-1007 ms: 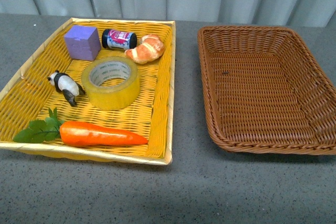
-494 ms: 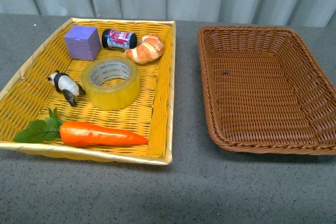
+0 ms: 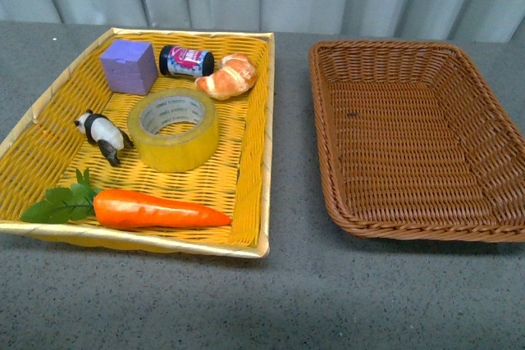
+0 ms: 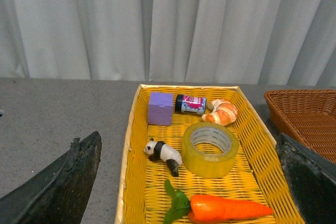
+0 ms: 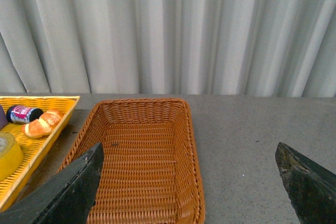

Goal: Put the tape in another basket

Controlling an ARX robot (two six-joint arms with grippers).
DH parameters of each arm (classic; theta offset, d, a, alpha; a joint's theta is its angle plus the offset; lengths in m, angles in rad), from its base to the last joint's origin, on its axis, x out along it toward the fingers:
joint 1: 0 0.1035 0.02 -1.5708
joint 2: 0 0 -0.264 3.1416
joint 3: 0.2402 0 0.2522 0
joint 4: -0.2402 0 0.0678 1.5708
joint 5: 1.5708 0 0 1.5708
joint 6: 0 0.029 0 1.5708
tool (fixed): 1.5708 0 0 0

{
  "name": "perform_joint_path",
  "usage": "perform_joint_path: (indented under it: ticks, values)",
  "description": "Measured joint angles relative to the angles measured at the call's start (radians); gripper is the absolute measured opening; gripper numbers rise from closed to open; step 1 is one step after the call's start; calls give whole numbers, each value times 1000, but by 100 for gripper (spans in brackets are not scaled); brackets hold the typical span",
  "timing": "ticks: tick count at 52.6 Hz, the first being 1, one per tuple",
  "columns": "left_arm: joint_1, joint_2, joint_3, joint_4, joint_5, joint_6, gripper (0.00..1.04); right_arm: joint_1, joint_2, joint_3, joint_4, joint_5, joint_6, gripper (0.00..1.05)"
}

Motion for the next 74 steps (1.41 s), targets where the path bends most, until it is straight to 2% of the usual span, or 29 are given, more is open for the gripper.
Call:
perform_joint_path:
  ticks: [34,36,39,41,59,65,74]
  values:
    - [0,0,0,0,0,0,98,0,0,0,0,0,0,96]
    - [-14,16,9,-33,-48,-23,98,0,0,0,0,0,0,96]
    - [-40,111,49,-124,-166,-79,98,0,0,0,0,0,0,96]
    - [-43,172,53,-113,-188,-97,98,0,0,0,0,0,0,96]
    - [-8,866,193,339,-111,-163,98,0,-1,0,0,0,0,96]
    - [-16,1107,289,364,-79,-163,98,0,-1,0,0,0,0,96]
    - [-57,1426,501,303,-45,-151,98,0,-1,0,0,0,0,96]
